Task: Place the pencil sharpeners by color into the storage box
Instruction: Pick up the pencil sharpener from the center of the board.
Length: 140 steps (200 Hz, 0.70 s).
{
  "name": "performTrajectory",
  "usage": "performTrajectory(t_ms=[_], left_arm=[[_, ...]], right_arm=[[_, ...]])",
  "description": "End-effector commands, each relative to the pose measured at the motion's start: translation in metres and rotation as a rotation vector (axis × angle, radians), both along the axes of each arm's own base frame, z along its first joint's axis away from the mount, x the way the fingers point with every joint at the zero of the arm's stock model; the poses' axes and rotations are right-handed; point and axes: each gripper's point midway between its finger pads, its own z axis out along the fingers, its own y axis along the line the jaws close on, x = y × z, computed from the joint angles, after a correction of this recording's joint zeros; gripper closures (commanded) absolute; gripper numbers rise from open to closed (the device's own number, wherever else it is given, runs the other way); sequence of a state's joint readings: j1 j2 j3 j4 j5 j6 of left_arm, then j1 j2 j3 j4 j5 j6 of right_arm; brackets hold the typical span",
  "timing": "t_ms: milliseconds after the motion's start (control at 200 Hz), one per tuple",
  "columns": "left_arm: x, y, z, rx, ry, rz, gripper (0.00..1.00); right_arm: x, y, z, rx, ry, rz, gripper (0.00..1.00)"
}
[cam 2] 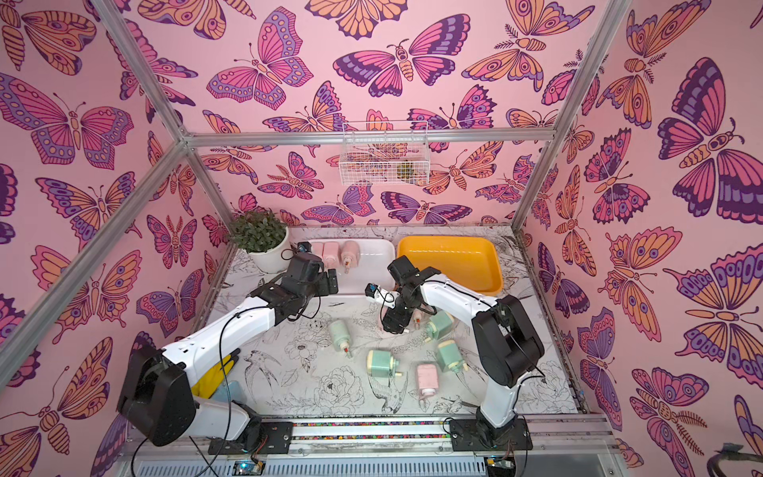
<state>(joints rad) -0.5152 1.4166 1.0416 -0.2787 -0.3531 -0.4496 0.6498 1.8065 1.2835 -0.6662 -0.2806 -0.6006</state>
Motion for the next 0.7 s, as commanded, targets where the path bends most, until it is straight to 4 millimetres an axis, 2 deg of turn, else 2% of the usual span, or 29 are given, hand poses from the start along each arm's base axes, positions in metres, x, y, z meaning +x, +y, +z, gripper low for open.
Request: performTrajectory(t_ms=[0, 100, 185, 240, 325, 436, 696], left_arm=[[-0.002, 0.012, 0.010, -0.014, -0.048, 0.047, 0.00], [-0.006, 0.017, 0.004, -0.011, -0.044, 0.058, 0.00], [-0.008, 0.019, -0.001, -0.014, -0.031, 0.059, 0.00], [-0.010, 0.019, -0.004, -0.019, -0.025, 0.054, 0.00], [-0.010, 0.018, -0.005, -0.024, -0.024, 0.051, 0.00], [-0.009, 0.017, -0.005, -0.031, -0.026, 0.047, 0.00], [-0.007, 0.015, -0.004, -0.040, -0.028, 0.042, 0.00]], right_arm=[[-0.004, 0.000, -0.003, -0.041, 0.035, 0.024, 0.16], [-0.005, 0.004, -0.001, -0.030, 0.045, 0.027, 0.20], [-0.008, 0.006, 0.001, -0.016, 0.060, 0.035, 0.29], [-0.011, 0.007, 0.005, -0.006, 0.069, 0.038, 0.39], [-0.015, 0.007, 0.011, 0.007, 0.071, 0.041, 0.59], [-0.020, 0.005, 0.018, 0.019, 0.069, 0.042, 0.75], [-0.026, 0.004, 0.036, 0.060, 0.025, 0.041, 0.95]])
